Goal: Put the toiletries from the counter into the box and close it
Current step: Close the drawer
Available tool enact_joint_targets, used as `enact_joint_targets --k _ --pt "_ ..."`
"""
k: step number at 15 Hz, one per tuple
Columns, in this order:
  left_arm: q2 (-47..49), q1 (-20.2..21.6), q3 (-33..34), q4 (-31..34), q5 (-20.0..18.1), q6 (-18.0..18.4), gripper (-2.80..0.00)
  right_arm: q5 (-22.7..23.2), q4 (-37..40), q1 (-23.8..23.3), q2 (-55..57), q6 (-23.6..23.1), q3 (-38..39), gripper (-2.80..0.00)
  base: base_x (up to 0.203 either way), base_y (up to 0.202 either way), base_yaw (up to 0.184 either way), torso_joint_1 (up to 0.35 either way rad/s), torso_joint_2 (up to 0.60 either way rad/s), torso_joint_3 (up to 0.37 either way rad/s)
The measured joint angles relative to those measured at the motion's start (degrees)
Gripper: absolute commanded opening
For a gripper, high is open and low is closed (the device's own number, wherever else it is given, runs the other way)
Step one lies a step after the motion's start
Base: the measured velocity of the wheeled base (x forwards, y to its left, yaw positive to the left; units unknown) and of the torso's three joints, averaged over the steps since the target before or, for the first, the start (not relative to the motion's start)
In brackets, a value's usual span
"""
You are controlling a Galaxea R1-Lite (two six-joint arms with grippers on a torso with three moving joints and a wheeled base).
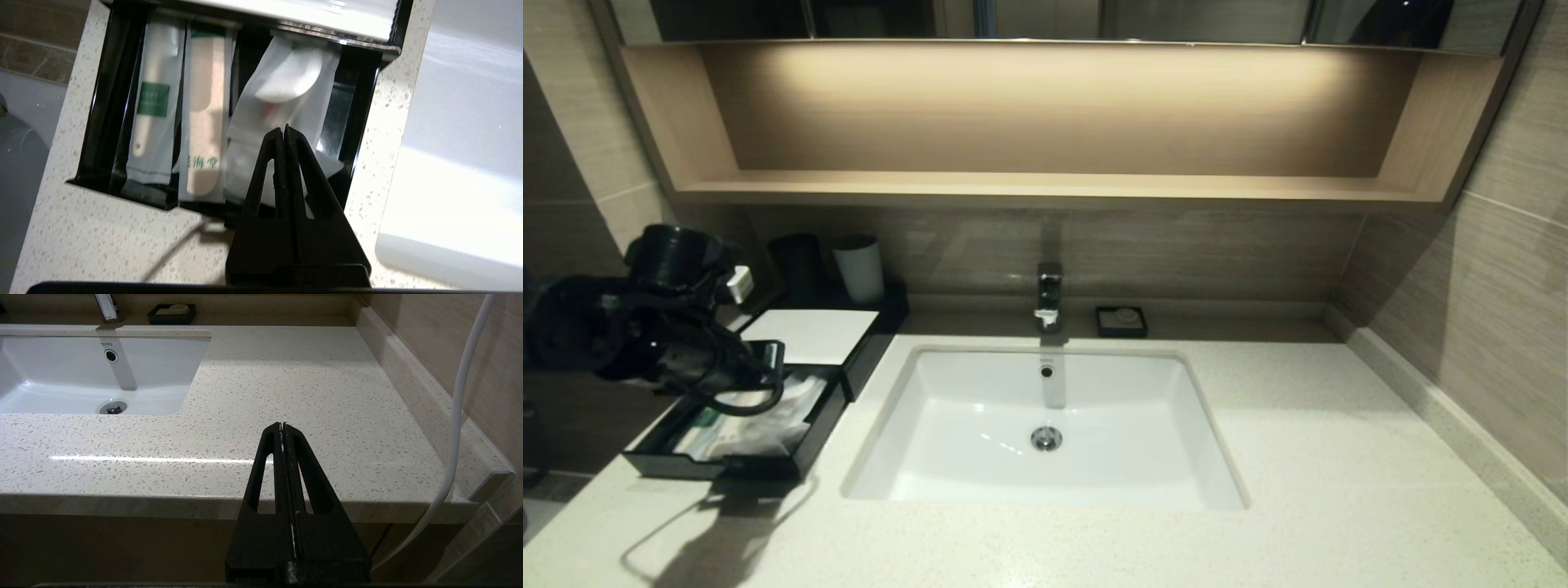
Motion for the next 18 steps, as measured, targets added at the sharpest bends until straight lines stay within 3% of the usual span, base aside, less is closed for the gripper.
enact_joint_targets --k 5,12,18 --pt "-3.83 3.45 3.26 2.86 -0.04 -0.3 -2.8 0.0 0.02 0.0 0.0 0.0 0.0 -2.8 0.0 0.0 0.0 0.0 0.0 0.0" --pt "-7.92 3.79 10.98 2.85 0.02 -1.57 -2.8 0.02 0.02 0.0 0.0 0.0 0.0 -2.8 0.0 0.0 0.0 0.0 0.0 0.0" --pt "-11.62 4.67 13.74 4.24 0.4 -1.74 -2.8 0.0 0.02 0.0 0.0 0.0 0.0 -2.8 0.0 0.0 0.0 0.0 0.0 0.0"
